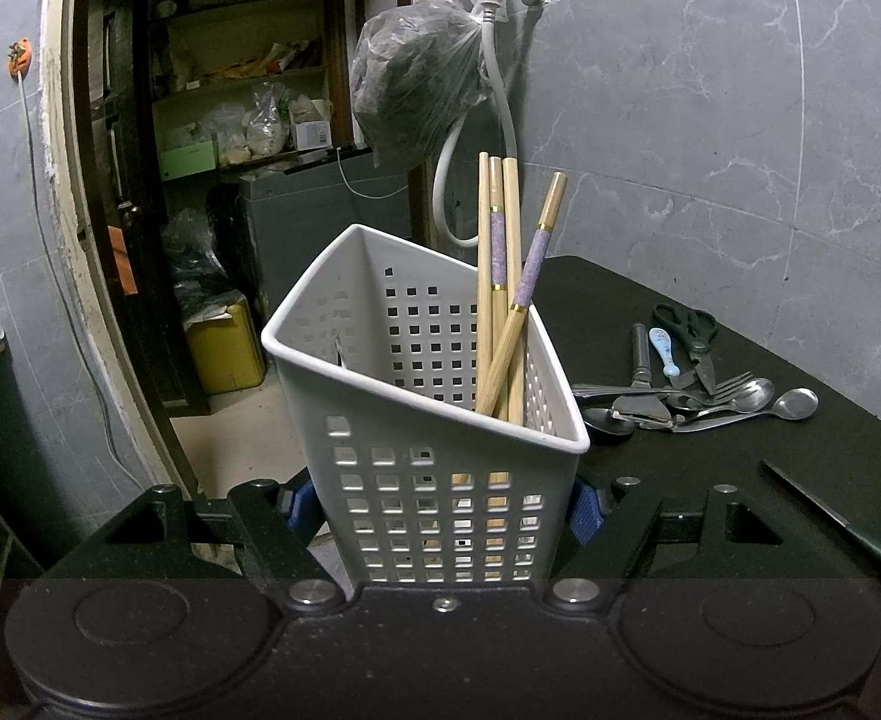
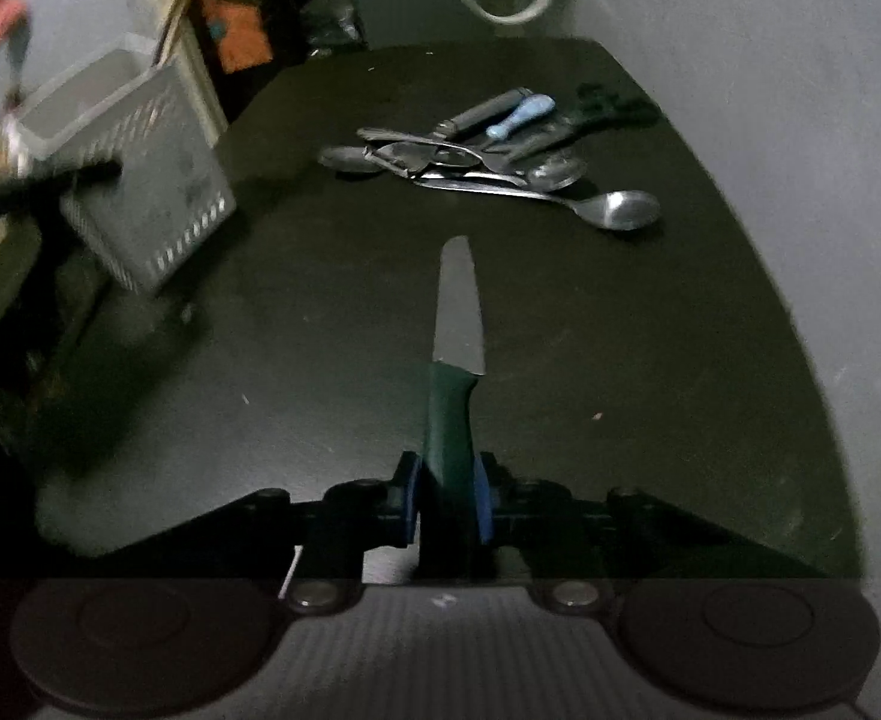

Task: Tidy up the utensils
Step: 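Close the right tool on the green handle of the knife, then lift the knife with the right tool and turn it toward the caddy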

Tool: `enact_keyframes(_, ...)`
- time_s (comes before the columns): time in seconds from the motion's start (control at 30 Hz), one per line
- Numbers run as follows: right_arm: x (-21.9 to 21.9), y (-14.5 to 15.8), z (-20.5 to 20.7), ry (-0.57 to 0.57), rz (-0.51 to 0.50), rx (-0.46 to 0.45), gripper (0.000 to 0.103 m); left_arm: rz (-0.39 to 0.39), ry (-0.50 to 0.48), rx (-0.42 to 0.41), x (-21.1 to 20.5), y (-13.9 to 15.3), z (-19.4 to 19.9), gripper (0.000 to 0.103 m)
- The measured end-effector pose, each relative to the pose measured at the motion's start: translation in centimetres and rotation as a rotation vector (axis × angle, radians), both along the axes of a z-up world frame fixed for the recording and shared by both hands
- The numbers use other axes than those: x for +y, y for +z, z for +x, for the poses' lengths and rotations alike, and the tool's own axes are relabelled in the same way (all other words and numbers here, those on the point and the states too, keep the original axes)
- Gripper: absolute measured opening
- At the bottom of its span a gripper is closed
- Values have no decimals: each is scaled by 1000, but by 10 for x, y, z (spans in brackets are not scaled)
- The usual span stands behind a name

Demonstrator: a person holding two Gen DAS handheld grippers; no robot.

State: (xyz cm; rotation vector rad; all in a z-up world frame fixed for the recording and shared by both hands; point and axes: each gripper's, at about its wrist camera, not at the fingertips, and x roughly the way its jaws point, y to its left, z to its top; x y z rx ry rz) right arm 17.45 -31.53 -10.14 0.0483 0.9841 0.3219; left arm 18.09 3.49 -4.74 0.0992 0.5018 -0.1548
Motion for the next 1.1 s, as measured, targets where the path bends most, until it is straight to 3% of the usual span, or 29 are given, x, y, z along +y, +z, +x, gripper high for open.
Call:
enact_keyframes(0.17, -18, -4, 5, -93, 172, 67, 21, 0, 0, 0, 0, 0, 0, 77)
enact_keyframes(0.3, -36, -10, 10, -163, 381, 137, 21, 0, 0, 0, 0, 0, 0, 77)
enact_keyframes(0.63, -50, -46, 25, -209, 817, 393, 21, 3, -1, 1, 0, 0, 0, 77)
enact_keyframes(0.9, -46, -61, 26, -200, 1030, 467, 21, 3, 0, 2, 0, -1, -1, 77)
enact_keyframes(1.1, -40, -60, 31, -171, 1127, 448, 21, 5, 1, 2, -1, -1, 0, 77)
